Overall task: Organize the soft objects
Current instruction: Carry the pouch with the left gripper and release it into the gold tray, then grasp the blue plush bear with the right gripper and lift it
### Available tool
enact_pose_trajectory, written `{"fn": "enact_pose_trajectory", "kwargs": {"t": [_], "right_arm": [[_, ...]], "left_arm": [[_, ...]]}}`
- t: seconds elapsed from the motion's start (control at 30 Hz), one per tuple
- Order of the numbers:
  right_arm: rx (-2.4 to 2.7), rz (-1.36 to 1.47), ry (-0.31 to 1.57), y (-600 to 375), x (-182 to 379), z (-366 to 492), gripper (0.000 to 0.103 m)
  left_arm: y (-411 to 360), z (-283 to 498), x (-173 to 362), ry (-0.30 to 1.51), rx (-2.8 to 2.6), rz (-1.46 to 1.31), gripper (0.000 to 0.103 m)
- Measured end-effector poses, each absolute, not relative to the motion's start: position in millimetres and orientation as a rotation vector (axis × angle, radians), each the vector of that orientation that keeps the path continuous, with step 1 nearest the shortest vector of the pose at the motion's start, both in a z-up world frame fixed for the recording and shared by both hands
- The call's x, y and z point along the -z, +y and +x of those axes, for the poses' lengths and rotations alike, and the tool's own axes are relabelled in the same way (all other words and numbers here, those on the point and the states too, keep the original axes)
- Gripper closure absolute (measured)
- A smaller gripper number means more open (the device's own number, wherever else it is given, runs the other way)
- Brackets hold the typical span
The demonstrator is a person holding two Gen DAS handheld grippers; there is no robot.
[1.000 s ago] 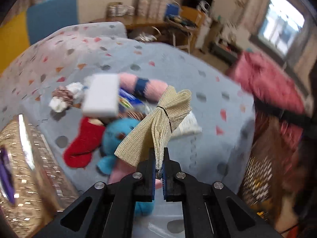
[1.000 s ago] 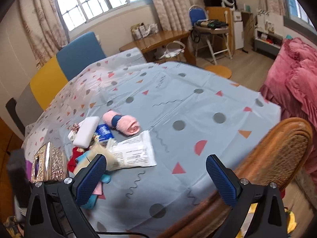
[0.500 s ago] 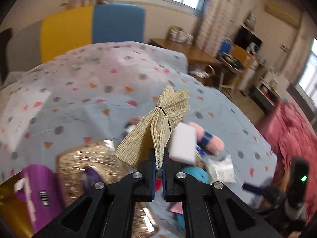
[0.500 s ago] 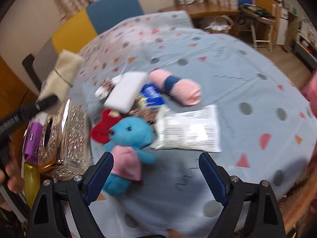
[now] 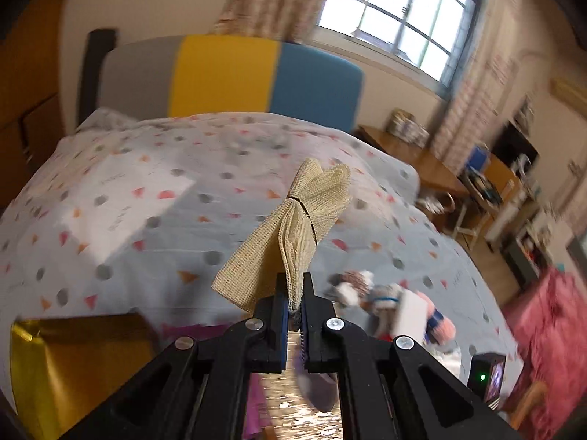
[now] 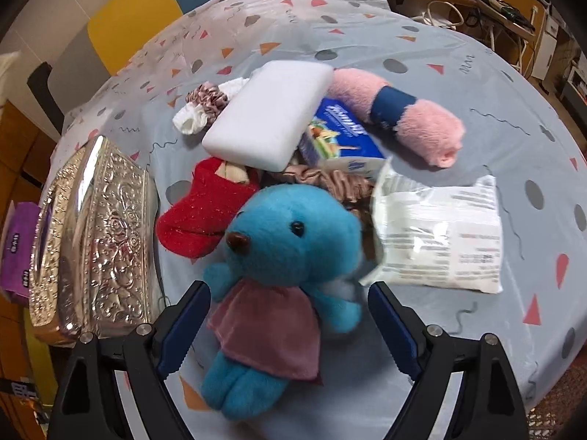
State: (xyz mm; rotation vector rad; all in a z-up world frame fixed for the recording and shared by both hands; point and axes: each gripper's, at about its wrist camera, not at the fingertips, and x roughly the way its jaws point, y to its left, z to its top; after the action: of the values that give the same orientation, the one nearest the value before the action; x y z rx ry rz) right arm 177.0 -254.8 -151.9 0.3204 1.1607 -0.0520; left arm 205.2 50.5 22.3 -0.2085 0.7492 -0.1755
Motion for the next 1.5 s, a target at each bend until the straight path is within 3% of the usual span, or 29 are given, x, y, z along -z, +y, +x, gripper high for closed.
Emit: {"fn": "enact_pose_trajectory", "kwargs": {"t": [0.07,0.2,0.4,0.67,0.83,0.9,0.97,1.23,1.5], "right_arm": [[0.046,0.308,1.167,-250.3,155.4,179.4,0.014],[0.029,0.269,1.180,-240.1,161.3,185.7,0.024],[0.051,0.210,1.174,-231.3,166.2,186.8,0.052],[0.044,0.150,1.173,-226.1,167.7,180.9,0.054],[0.042,0.148,1.170,-226.9,169.5,177.6,0.054],[0.036,0.140,1.165,-228.1,169.3,168.4,0.052],[0.037,0.130,1.161,-225.0,170.9,166.5,0.052],[0.042,0.104,1.147,-212.0,176.0,162.8,0.054],[0.038,0.133,1.149,-218.4,165.7,155.0,0.067]], "left_arm": [[77.4,199.0,-19.8,0.737,0.121,-0.239,0.098],[122.0,180.1,-6.1,0.735,0.037,-0.293,0.098],[182.8,144.5,35.6,0.774,-0.094,-0.380,0.098],[213.8,120.0,111.6,0.923,-0.161,-0.461,0.098],[209.3,130.1,128.3,0.968,-0.145,-0.515,0.096],[207.9,132.8,127.8,0.965,-0.141,-0.520,0.086],[208.2,130.9,124.5,0.948,-0.144,-0.519,0.062],[196.1,99.9,107.0,0.895,-0.130,-0.393,0.056],[179.3,64.5,98.2,0.866,-0.099,-0.312,0.052]]}}
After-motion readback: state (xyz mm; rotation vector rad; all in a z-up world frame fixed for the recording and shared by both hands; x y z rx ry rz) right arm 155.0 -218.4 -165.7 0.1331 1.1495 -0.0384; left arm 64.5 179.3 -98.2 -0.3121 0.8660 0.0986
